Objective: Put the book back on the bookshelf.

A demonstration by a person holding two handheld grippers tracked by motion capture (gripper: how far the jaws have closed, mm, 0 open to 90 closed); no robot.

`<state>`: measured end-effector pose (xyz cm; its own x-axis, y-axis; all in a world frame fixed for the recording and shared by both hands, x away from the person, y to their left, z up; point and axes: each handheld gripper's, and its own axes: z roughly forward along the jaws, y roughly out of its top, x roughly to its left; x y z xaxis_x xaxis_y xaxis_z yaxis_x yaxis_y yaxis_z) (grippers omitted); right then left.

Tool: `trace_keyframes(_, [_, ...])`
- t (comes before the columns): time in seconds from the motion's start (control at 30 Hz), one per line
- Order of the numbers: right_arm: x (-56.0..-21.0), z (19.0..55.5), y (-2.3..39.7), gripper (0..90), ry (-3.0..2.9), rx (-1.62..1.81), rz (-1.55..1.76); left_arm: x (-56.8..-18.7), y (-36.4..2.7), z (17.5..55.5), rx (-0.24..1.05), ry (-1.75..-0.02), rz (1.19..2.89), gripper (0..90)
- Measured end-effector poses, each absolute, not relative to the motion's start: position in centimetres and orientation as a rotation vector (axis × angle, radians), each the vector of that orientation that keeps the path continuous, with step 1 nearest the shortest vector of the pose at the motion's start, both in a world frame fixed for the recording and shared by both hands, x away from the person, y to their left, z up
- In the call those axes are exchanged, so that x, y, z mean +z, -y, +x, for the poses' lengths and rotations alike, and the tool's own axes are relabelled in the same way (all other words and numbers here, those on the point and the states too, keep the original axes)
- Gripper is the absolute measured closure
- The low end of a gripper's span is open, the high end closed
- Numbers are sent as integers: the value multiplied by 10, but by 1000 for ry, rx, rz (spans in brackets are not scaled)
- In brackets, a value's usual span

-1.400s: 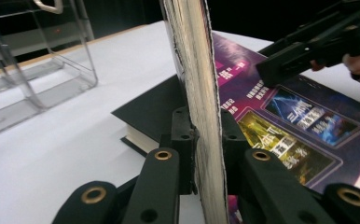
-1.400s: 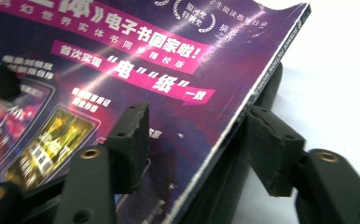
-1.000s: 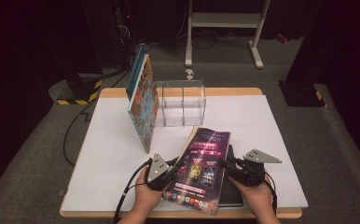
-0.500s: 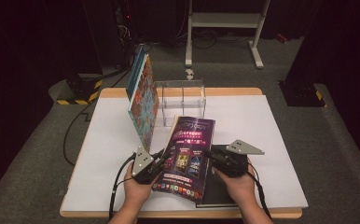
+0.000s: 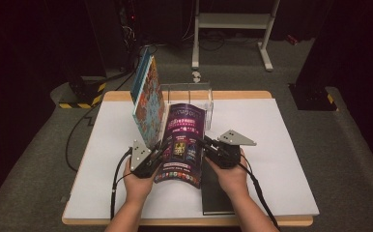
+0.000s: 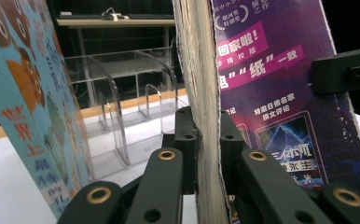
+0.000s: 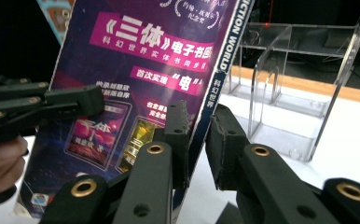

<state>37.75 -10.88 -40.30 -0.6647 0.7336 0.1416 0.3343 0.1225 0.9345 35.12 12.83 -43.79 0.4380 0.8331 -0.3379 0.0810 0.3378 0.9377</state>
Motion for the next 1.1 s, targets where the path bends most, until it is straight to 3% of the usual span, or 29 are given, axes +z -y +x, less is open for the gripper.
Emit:
trace_keyframes(0.33, [-406,386,101,801,-2034,1553,1029,-447,-127,359,631,-1022,1113,825])
trace_keyframes(0.63, [-408,369,106,804,-2016,1608,991,-449,-136,351,619,-1018,1112,801])
trace_keyframes(0.9, [-409,345,113,825,-2007,1655,942,-451,-144,349,600,-1029,1116,734])
trace_keyframes(1.1, [-411,332,121,833,-2022,1682,907,-452,-148,349,580,-1032,1120,631])
